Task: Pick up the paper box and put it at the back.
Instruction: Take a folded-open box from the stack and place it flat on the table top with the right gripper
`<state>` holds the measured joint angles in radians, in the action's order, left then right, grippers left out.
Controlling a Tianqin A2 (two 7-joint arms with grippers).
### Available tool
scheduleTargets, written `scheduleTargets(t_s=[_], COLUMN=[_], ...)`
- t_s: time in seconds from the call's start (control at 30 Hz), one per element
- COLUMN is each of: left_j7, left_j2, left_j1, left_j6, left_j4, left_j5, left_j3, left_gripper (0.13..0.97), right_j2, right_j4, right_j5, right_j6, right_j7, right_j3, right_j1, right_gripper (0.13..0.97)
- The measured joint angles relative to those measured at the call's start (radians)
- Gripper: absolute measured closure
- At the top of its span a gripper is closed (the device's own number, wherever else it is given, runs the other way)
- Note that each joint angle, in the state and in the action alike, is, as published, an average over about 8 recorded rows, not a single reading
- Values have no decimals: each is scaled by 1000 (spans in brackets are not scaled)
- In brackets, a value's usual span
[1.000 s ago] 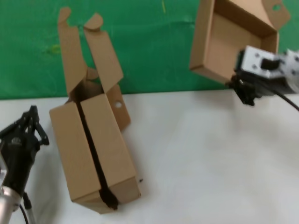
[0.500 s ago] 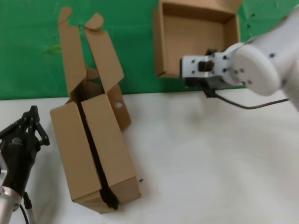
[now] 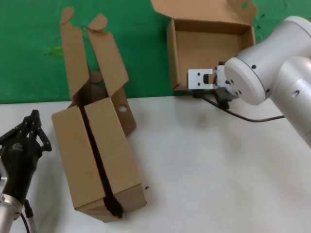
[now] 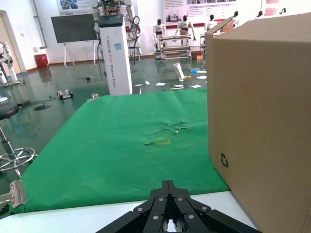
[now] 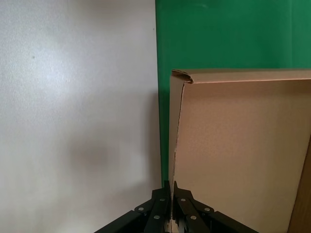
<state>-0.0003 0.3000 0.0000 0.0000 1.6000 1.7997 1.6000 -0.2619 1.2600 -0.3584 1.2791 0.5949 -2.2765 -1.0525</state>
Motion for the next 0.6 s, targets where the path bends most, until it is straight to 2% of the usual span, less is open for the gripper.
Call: scheduleTargets(t_s=[0.6], left_j7=[0], left_j2=[0], left_j1=[0], left_j6=[0], left_j4=[0], left_j5=[0], left_j3=[0], left_gripper=[954], right_j2=[50], right_j4=[-121], right_j5=[9], right_j6=[-75], right_j7=[-54], right_j3=[41], right_j1=[-8], right_gripper=[945])
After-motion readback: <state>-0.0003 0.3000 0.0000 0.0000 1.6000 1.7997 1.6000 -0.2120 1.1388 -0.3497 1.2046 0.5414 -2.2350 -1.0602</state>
